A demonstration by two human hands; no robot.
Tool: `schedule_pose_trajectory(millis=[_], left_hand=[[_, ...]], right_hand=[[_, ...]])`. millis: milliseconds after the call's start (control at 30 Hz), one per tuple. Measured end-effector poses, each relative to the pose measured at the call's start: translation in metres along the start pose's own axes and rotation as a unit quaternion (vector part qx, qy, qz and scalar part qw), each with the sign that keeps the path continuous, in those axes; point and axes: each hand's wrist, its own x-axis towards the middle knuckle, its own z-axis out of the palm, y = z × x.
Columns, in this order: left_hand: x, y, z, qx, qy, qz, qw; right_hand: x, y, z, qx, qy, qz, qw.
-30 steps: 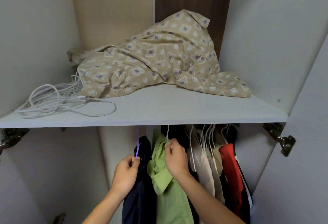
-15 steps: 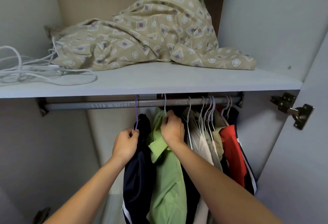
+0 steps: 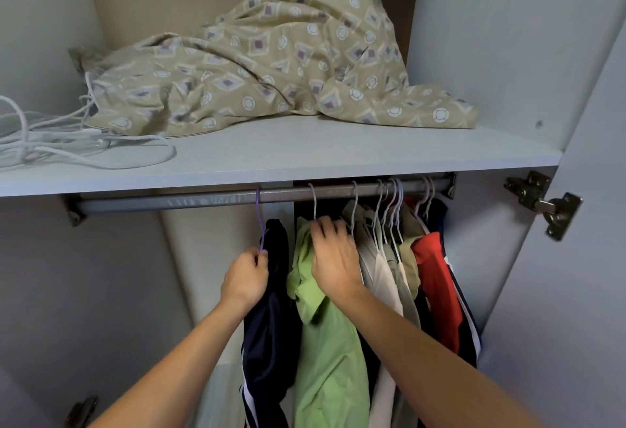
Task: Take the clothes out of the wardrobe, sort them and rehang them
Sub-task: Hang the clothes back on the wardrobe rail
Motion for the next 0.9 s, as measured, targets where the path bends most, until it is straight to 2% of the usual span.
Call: schedule_pose_trajectory(millis=[167,267,367,467,633,767,900], left_hand=[[-0.010,0.000,-0.013,0.082,0.002,0.009,0.997],[-0.022,0.002,-0.023,0.125,0.006,0.063,0.990],[-0.032,0.001,-0.028,0.191,-0.020,0.122,0.974],[-0.038,-0.001,-0.029,0.236,-0.056,0.103,0.965],[-0.043,-0.002,-0.037,0.240,-0.094,0.068,0.964],[-0.046,0.000,-0.051,0.260,-0.114,0.046,0.958],[-0.047,-0.006,-0.070,0.288,-0.103,0.037,0.951]], right_hand=[[-0.025,0.025,-0.011,-0.029,-0.050,-0.127,0.990],[-0.035,0.033,-0.014,-0.085,-0.093,-0.191,0.973],[-0.038,0.038,-0.018,-0.148,-0.119,-0.175,0.966],[-0.044,0.046,-0.023,-0.178,-0.123,-0.144,0.966],[-0.054,0.062,-0.040,-0.222,-0.124,-0.078,0.964],[-0.046,0.040,-0.045,-0.117,-0.103,-0.057,0.986],[-0.021,-0.009,-0.038,0.044,-0.154,-0.060,0.985]])
